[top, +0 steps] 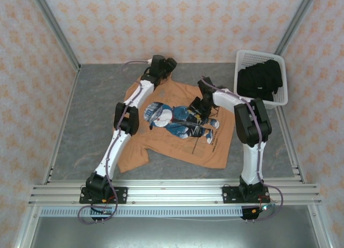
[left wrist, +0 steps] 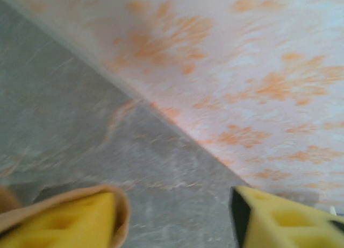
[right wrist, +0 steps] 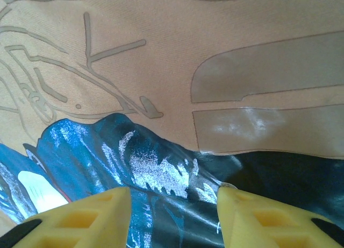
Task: Fold and stack the t-shirts
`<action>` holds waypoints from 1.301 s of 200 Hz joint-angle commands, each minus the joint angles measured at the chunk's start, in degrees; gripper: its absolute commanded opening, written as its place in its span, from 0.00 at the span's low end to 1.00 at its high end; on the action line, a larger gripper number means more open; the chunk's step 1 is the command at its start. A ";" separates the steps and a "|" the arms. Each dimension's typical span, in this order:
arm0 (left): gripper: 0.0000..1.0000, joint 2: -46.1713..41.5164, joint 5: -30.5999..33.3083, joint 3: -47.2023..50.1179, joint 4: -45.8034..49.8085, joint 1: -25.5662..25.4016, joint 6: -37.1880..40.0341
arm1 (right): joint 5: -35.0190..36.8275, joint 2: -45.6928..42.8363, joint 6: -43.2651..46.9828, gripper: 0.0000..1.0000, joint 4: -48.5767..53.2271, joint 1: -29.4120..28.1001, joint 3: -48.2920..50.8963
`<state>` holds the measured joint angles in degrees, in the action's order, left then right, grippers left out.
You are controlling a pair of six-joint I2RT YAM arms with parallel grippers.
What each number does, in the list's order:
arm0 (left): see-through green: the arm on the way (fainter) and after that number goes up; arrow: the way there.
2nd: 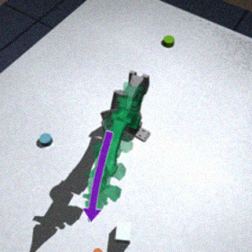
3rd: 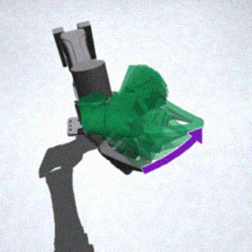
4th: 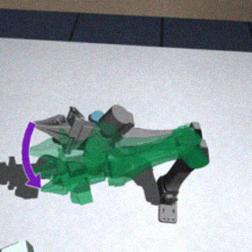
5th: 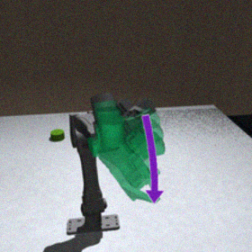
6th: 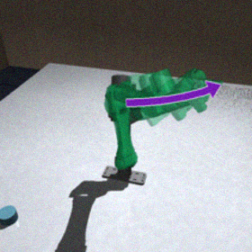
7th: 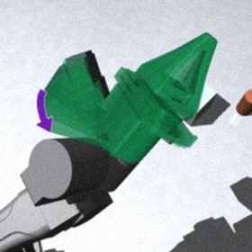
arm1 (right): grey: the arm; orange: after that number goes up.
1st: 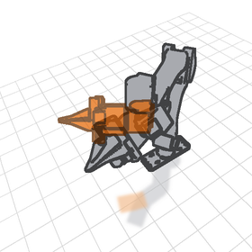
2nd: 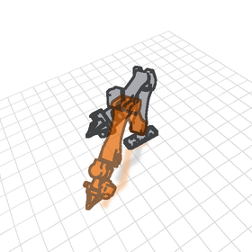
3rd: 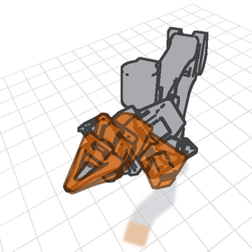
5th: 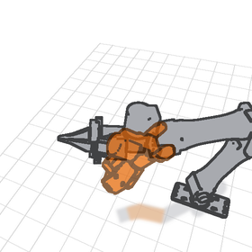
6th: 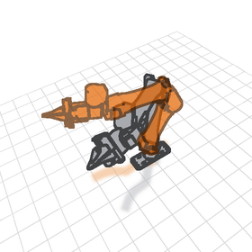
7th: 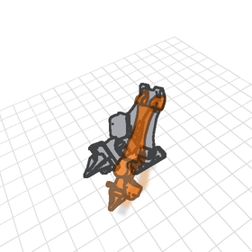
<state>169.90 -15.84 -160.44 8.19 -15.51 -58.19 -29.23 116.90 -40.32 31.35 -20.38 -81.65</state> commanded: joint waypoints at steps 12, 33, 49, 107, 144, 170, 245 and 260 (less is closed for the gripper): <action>0.86 -10.42 4.16 -0.06 6.45 0.77 3.52 | 1.13 -2.07 -1.13 0.47 0.24 -0.39 3.25; 0.81 -17.89 5.50 9.21 12.56 2.90 2.61 | 2.06 -2.93 -0.87 0.47 0.26 -0.81 3.42; 0.68 -22.49 6.64 17.71 15.38 4.65 2.41 | 3.21 -3.55 -0.63 0.47 0.36 -1.39 3.22; 0.24 -26.30 7.20 34.83 21.95 8.91 -1.02 | 4.15 -1.92 0.15 0.47 2.42 -2.38 1.55; 0.21 -24.62 9.33 37.09 26.23 9.25 0.35 | 6.30 -2.91 0.23 0.47 3.48 -2.43 3.12; 0.19 -28.13 12.77 44.76 27.94 9.36 0.70 | 7.95 -3.86 0.48 0.48 4.26 -2.43 3.97; 0.30 -45.13 16.69 69.14 24.15 13.93 2.13 | 7.75 -2.86 1.97 0.50 5.35 -2.40 3.75; 0.40 -46.59 15.05 68.21 21.47 13.52 1.92 | 7.04 -2.33 2.33 0.50 5.21 -2.40 3.34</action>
<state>125.19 -2.50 -93.10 29.34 -2.35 -57.60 -23.38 114.04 -39.35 33.19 -22.59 -78.59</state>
